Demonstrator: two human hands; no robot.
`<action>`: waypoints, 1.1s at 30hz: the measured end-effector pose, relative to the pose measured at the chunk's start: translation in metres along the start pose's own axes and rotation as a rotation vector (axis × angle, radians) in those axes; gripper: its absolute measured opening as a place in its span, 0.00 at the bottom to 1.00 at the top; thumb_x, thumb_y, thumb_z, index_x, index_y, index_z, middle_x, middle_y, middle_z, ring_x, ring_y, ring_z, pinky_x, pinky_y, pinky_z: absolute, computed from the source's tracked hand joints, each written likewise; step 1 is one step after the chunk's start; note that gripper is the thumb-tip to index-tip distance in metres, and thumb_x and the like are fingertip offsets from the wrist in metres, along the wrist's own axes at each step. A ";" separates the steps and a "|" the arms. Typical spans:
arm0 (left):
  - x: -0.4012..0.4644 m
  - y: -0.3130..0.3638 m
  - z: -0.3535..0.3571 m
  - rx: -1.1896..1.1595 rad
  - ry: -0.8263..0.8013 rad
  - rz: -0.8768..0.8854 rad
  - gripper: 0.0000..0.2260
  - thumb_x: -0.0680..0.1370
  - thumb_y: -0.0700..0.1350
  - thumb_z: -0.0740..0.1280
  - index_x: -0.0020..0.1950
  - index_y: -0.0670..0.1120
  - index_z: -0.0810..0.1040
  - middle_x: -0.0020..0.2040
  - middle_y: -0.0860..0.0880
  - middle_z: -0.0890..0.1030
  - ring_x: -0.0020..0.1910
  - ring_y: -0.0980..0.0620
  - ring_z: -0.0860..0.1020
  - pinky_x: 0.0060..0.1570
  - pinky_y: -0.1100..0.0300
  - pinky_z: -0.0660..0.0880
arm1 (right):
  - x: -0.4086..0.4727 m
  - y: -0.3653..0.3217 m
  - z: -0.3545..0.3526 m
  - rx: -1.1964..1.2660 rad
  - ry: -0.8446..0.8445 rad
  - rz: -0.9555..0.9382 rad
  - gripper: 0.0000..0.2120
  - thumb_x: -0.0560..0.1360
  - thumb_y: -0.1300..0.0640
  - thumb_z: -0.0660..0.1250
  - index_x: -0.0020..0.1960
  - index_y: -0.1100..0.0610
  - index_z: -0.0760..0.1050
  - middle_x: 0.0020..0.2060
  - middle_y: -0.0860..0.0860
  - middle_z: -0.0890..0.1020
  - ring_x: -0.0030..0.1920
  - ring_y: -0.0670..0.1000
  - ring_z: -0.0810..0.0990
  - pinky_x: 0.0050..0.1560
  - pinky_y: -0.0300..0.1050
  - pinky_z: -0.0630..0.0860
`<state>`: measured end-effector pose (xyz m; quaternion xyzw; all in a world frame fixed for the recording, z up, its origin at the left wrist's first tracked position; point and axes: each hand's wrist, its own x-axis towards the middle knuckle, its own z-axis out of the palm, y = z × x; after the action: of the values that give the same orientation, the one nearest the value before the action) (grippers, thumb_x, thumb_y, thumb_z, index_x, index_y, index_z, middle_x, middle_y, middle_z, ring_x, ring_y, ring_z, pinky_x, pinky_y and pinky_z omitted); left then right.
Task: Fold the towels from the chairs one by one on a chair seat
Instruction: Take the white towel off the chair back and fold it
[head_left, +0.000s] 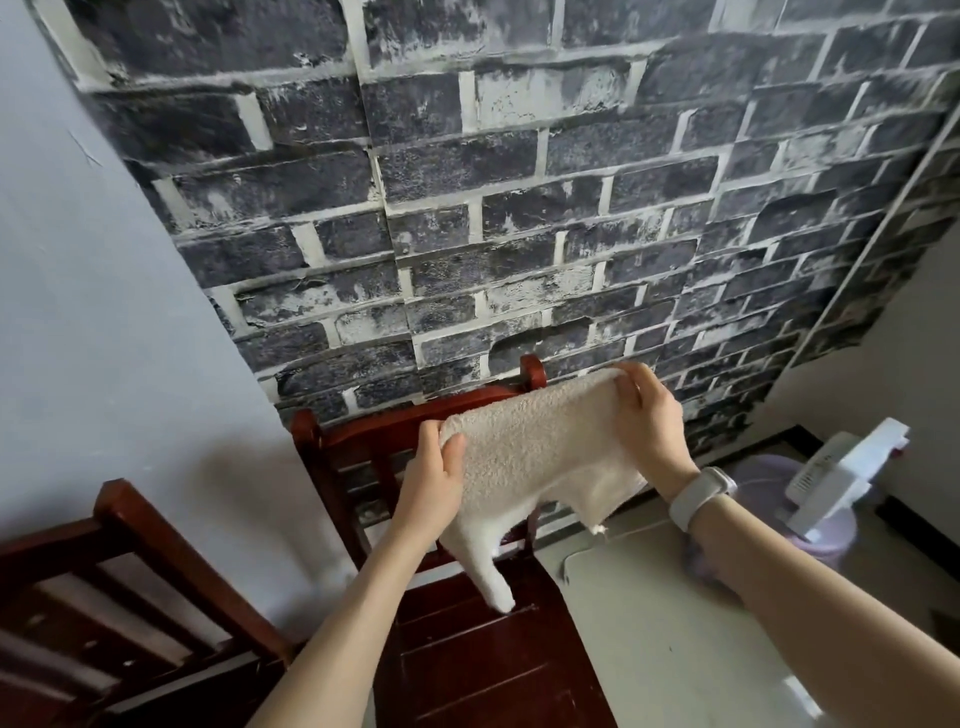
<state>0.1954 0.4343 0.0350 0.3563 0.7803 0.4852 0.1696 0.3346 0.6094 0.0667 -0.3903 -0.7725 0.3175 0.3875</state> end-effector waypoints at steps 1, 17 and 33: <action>0.000 0.000 -0.002 0.011 -0.044 0.008 0.07 0.79 0.52 0.57 0.51 0.50 0.64 0.31 0.56 0.67 0.24 0.62 0.64 0.25 0.68 0.59 | 0.000 0.002 -0.002 -0.026 0.007 0.001 0.12 0.79 0.61 0.56 0.57 0.63 0.75 0.41 0.54 0.79 0.34 0.44 0.72 0.31 0.26 0.66; -0.024 -0.028 -0.005 0.211 -0.276 -0.131 0.09 0.80 0.54 0.54 0.42 0.52 0.61 0.33 0.52 0.63 0.24 0.60 0.61 0.25 0.66 0.58 | -0.027 0.049 -0.016 -0.119 -0.042 0.140 0.09 0.78 0.58 0.60 0.48 0.61 0.77 0.34 0.52 0.76 0.38 0.55 0.73 0.39 0.44 0.65; -0.020 -0.060 -0.042 -0.004 0.068 -0.146 0.14 0.71 0.35 0.70 0.51 0.53 0.81 0.55 0.57 0.76 0.51 0.57 0.77 0.50 0.66 0.72 | -0.028 0.090 -0.036 0.091 -0.282 0.361 0.11 0.75 0.65 0.61 0.55 0.60 0.78 0.36 0.53 0.77 0.28 0.41 0.74 0.24 0.27 0.68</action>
<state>0.1597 0.3765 0.0003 0.2815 0.8086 0.4848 0.1783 0.4081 0.6363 0.0037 -0.4560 -0.7215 0.4677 0.2299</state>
